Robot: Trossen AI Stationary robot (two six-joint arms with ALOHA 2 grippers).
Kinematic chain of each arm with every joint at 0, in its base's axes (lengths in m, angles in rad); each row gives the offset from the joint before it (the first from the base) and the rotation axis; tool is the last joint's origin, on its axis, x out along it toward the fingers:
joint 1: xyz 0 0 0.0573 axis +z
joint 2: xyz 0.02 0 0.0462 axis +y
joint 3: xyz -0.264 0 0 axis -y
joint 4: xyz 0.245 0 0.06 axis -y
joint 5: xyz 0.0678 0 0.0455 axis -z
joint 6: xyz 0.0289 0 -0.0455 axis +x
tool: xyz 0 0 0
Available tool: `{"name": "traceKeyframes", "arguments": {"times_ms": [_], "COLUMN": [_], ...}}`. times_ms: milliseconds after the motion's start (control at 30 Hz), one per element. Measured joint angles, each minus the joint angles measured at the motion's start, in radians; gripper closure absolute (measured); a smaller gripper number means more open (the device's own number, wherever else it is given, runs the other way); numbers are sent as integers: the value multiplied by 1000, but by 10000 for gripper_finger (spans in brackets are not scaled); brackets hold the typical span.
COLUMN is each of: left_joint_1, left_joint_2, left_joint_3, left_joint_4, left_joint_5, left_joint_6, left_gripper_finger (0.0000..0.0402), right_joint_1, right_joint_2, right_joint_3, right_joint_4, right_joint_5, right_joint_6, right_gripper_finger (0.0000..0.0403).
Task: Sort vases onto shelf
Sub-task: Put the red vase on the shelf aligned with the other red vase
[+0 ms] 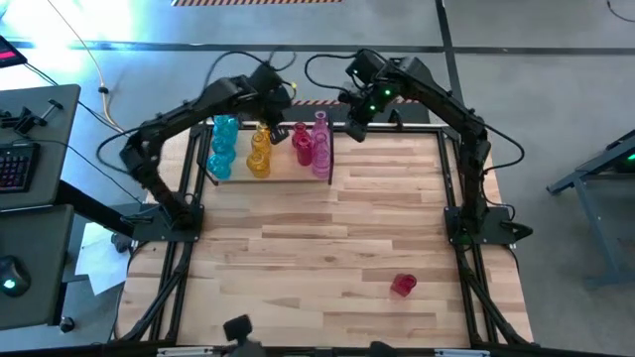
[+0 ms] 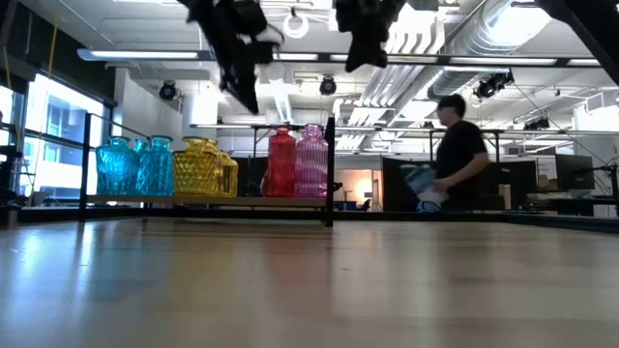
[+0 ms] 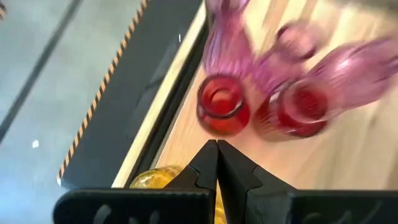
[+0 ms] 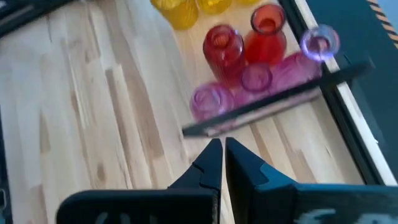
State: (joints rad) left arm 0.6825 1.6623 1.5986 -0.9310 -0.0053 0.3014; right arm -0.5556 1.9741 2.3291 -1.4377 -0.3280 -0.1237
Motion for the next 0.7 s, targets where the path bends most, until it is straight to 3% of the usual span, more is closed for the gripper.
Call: {"name": "traceKeyframes", "arguments": {"times_ms": [233,500,700], "left_joint_1": [-71,-137,-157], "left_joint_2": [-228,-459,-590], "left_joint_3": [0,0,0], "left_joint_4": [-2,-113,-274], "left_joint_5": [1,3,0], "left_joint_6": [-115,-200,-223], "left_gripper_finger": [401,402,401], "right_joint_1": [48,99,193], "right_joint_2": [-82,-261,-423], "right_joint_3": [-18,-149,-380], "right_joint_4": [-129,-132,-134], "right_joint_5": [194,209,212], "right_joint_6": [33,205,447], "right_gripper_finger": [401,401,401]}}
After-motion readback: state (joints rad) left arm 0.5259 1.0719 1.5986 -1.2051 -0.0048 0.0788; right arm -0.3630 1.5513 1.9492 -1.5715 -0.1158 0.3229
